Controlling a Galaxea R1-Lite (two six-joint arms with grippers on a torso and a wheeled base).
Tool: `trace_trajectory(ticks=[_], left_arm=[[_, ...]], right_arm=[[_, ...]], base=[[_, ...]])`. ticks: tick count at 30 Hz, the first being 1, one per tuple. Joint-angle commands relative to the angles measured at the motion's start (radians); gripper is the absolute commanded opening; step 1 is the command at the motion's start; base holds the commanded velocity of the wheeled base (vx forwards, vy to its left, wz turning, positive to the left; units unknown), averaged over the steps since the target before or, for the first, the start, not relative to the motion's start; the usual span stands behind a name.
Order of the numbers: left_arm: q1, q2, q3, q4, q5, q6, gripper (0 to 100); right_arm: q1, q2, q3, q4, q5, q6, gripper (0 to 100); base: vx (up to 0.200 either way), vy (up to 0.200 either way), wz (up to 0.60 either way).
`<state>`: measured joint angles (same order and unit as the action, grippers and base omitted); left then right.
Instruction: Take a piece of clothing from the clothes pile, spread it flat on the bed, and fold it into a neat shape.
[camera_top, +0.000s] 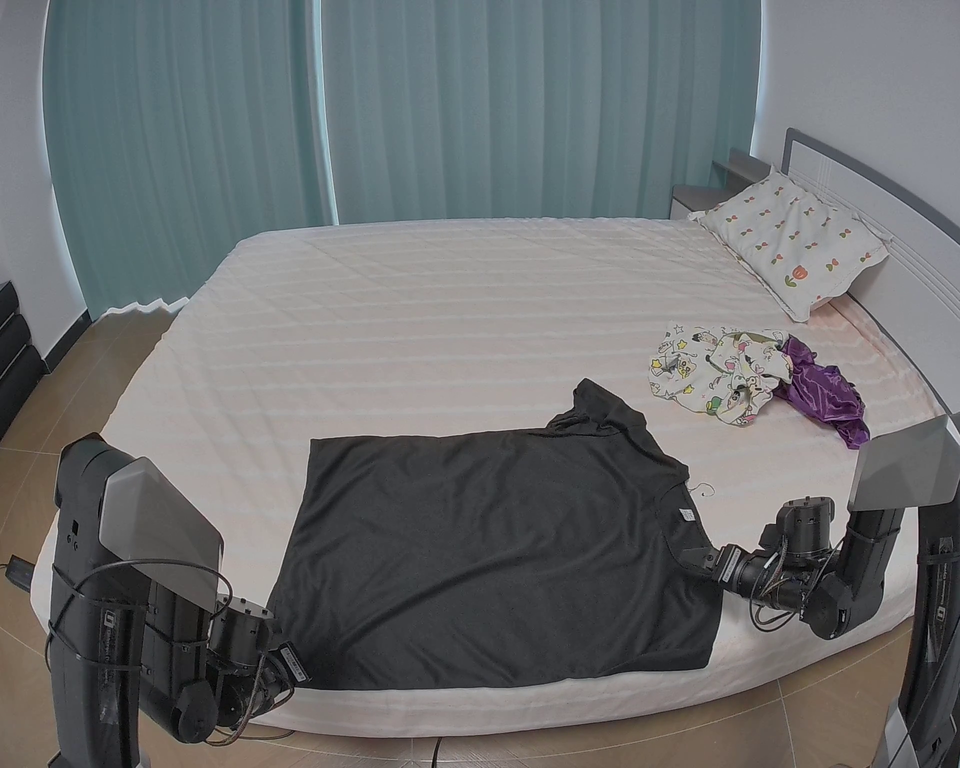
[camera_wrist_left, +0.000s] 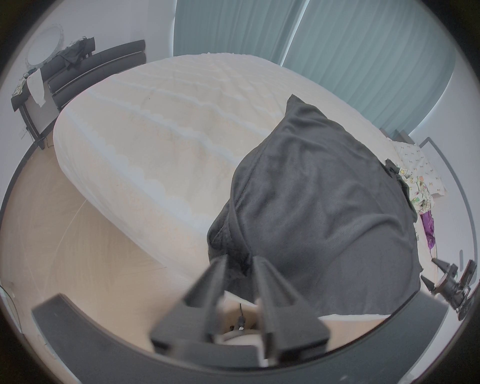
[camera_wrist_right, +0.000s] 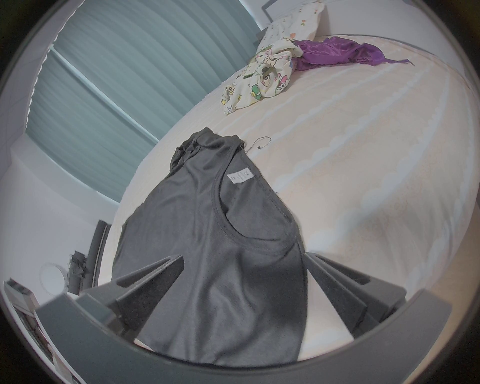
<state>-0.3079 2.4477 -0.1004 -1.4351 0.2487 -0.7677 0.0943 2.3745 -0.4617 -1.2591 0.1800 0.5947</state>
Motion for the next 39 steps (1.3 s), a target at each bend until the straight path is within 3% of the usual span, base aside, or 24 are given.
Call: trace_trajectory(ticks=[1,5,14,15,24,29,39], left_arm=[[0.010,0.010,-0.004,-0.057,0.017,-0.004,0],[0.026,-0.007,-0.002,-0.136,0.021,-0.004,0],[0.033,-0.102,-0.030,-0.136,0.020,-0.059,0],[0.033,-0.105,-0.031,-0.136,0.020,-0.061,0],[0.058,-0.144,-0.082,-0.136,0.020,-0.122,0],[0.102,-0.137,-0.142,-0.136,0.020,-0.179,0],[0.156,-0.102,-0.242,-0.136,0.020,-0.272,0]], right_arm=[[-0.005,0.006,0.031,0.006,0.006,-0.041,100],[0.001,0.034,0.043,-0.002,0.015,-0.073,100],[0.013,0.058,0.035,-0.002,0.015,-0.079,100],[0.013,0.060,0.034,-0.002,0.015,-0.079,0],[0.007,0.080,-0.072,-0.023,0.009,-0.055,0],[-0.014,0.086,-0.141,-0.135,0.006,0.037,0],[-0.036,0.173,-0.299,-0.190,-0.002,0.062,0]], base=[[0.000,0.000,0.00],[0.000,0.000,0.00],[0.000,0.000,0.00],[0.000,0.000,0.00],[0.000,0.000,0.00],[0.000,0.000,0.00],[0.000,0.000,0.00]])
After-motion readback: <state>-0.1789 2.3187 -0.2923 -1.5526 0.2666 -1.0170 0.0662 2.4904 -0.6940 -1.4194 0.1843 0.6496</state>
